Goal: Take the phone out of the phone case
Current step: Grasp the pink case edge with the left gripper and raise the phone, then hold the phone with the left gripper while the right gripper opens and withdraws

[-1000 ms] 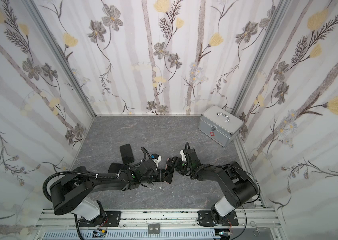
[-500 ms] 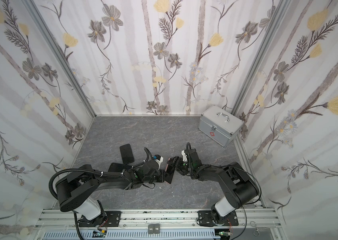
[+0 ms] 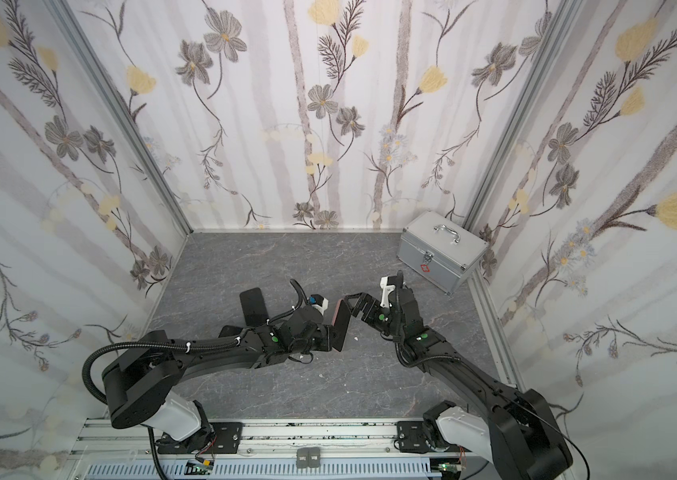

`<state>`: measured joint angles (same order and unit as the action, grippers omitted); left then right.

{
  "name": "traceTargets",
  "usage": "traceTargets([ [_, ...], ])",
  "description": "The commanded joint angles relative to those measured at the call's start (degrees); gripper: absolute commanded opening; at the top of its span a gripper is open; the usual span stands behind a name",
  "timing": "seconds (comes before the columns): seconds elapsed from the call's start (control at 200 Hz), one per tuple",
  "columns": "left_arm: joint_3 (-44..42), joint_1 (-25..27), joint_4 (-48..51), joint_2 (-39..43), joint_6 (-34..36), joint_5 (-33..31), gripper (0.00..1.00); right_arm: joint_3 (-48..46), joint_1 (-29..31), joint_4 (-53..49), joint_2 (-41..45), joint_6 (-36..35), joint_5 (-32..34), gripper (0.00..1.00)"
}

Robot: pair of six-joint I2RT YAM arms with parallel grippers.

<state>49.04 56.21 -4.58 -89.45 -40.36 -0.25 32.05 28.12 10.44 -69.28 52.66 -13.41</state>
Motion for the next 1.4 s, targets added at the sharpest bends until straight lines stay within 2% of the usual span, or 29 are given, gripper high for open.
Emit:
traceTargets([
  [0.0,2.8,-0.1,4.8,1.5,2.6,-5.1,0.00,0.3,-0.1,-3.5,6.6,-6.2,11.5,1.00],
  [0.185,5.3,-0.4,7.9,3.1,3.8,-9.4,0.00,1.8,-0.6,-4.8,14.0,-15.3,15.0,1.00],
  [0.355,6.1,0.0,7.9,5.0,9.3,-10.6,0.00,2.9,-0.6,-5.7,16.9,-23.7,14.9,1.00],
  [0.535,6.8,-1.2,7.9,8.1,7.6,-6.5,0.00,5.2,-0.6,-7.0,19.5,-34.5,5.1,0.97],
  [0.634,7.3,-1.2,7.5,9.1,8.6,-7.3,0.00,7.0,-0.6,-7.6,19.7,-37.8,1.8,0.96],
  [0.704,7.4,-1.1,7.3,9.1,11.5,-7.9,0.00,8.4,-0.6,-8.0,19.2,-40.4,-2.5,0.92],
  [0.804,7.3,-1.2,7.3,9.3,15.5,-5.8,0.00,9.2,-0.6,-8.0,19.2,-41.0,-3.2,0.91],
  [0.934,6.5,-1.4,7.2,11.4,12.9,-6.1,0.00,8.5,-0.6,-7.7,20.4,-40.6,-2.6,0.93],
  [1.064,4.1,-2.1,6.2,15.7,14.0,-3.7,0.00,13.5,-0.6,-14.7,17.5,-44.5,-8.7,0.90],
  [1.174,0.6,-3.0,4.0,21.2,16.4,-1.2,0.00,15.4,-0.8,-16.9,15.1,-45.1,-13.2,0.86],
  [1.399,-4.1,-6.7,1.7,29.4,22.8,12.9,0.00,17.8,-1.8,-17.0,13.2,-46.8,-22.7,0.86],
])
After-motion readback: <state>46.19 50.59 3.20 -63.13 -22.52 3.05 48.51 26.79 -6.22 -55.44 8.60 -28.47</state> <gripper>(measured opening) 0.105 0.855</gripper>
